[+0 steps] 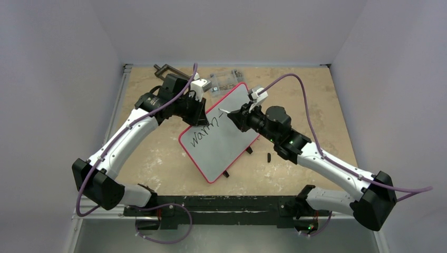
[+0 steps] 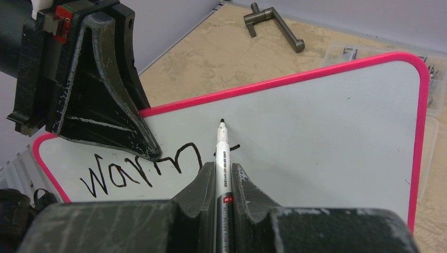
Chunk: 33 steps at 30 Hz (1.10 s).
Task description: Write a sentence on the whiteboard
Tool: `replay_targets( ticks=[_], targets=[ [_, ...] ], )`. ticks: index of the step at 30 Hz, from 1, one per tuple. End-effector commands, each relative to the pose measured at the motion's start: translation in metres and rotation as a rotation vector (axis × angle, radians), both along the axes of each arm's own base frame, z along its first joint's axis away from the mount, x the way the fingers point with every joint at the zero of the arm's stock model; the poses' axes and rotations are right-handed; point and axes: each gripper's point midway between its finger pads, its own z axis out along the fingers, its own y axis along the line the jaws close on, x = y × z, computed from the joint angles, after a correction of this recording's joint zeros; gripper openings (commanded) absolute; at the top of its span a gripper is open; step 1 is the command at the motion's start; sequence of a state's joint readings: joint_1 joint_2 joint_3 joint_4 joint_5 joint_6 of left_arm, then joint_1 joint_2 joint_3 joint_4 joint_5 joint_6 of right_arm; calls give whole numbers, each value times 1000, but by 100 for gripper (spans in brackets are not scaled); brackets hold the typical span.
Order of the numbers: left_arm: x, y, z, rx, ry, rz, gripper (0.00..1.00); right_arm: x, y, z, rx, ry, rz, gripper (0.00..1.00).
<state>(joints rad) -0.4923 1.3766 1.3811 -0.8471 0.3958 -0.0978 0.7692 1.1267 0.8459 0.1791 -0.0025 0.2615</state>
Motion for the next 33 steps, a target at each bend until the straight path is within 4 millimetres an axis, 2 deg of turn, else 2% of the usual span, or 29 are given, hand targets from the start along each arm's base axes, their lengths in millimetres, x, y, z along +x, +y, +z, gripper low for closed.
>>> replay_targets(
  ticks=[1,13,17,24,33],
  targets=[
    [18,47,-21,250,-90,91,0,0,-2,-1,0,0,-4,0],
    [18,47,-21,249,-93,90,0,-9,-15,-40,-41,78,-28,0],
    [18,47,-20,249,-96,90,0,-13,-18,-46,-43,93,-34,0],
    [18,47,-20,249,-94,91,0,-16,-21,-45,-37,95,-33,0],
    [18,47,-20,250,-94,90,0,-6,-22,-32,-46,70,-69,0]
  ],
)
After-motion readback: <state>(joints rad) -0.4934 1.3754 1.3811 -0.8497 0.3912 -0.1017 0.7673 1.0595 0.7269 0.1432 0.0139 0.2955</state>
